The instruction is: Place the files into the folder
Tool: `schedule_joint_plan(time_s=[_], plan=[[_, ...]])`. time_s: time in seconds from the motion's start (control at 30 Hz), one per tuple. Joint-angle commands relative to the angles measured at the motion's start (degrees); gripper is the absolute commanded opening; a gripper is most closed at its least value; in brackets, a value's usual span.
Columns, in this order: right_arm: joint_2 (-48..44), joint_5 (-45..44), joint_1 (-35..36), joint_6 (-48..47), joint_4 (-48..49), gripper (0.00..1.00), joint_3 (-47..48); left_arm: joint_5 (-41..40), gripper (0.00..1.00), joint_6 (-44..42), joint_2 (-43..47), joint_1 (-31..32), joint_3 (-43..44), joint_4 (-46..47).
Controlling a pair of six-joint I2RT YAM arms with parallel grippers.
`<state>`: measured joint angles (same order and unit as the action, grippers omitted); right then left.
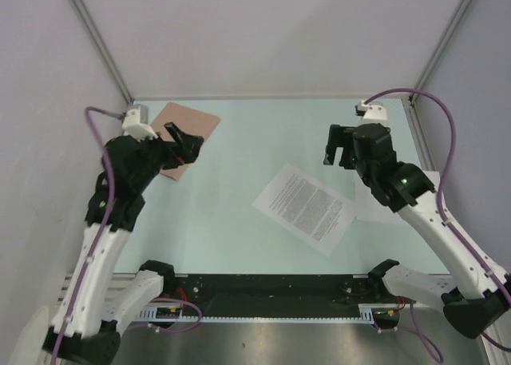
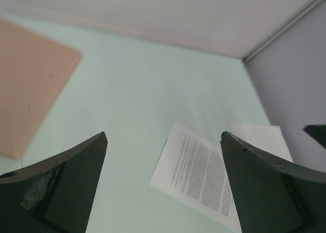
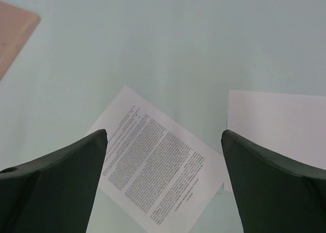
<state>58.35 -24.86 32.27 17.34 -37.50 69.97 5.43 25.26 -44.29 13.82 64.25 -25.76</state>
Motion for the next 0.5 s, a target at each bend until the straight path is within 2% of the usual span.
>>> schedule_joint_plan(time_s=[0.0,0.03,0.07,0.13,0.17,0.23,0.33,0.4,0.43,0.47], plan=[[5.62,3.33,-0.02,2.16,-0.91,1.0,-0.54,5.18,1.0,11.99,-9.05,-8.44,-10.17,-0.28],[6.51,3.5,0.16,2.78,-1.09,1.0,-0.8,7.64,1.0,16.36,-8.88,-11.07,-16.37,2.61],[7.56,3.77,0.33,2.96,-1.18,1.0,-1.07,11.58,1.0,18.84,-8.62,-16.41,-19.74,9.26],[10.11,5.69,0.95,2.78,-0.65,1.0,-2.12,13.89,1.0,25.59,-8.35,-20.92,-28.68,15.88],[11.08,6.4,1.04,2.7,-0.47,1.0,-2.21,15.99,1.0,27.46,-8.79,-24.86,-31.26,22.44],[13.18,7.54,1.91,3.13,0.31,1.0,-2.73,16.8,0.99,31.76,-9.75,-27.79,-36.79,28.97],[14.16,7.72,3.76,2.87,2.16,1.0,-4.14,18.29,1.0,34.94,-15.1,-32.53,-40.94,41.18],[14.34,7.72,4.2,2.78,3.39,1.0,-4.67,20.13,1.0,36.17,-21.06,-36.14,-42.18,44.03],[14.25,7.9,4.29,2.52,3.83,1.0,-4.93,21.19,0.99,37.22,-23.01,-37.28,-43.49,48.65],[13.82,7.99,4.29,2.08,3.92,1.0,-5.2,22.07,0.95,37.67,-24.95,-39.38,-44.03,51.05]])
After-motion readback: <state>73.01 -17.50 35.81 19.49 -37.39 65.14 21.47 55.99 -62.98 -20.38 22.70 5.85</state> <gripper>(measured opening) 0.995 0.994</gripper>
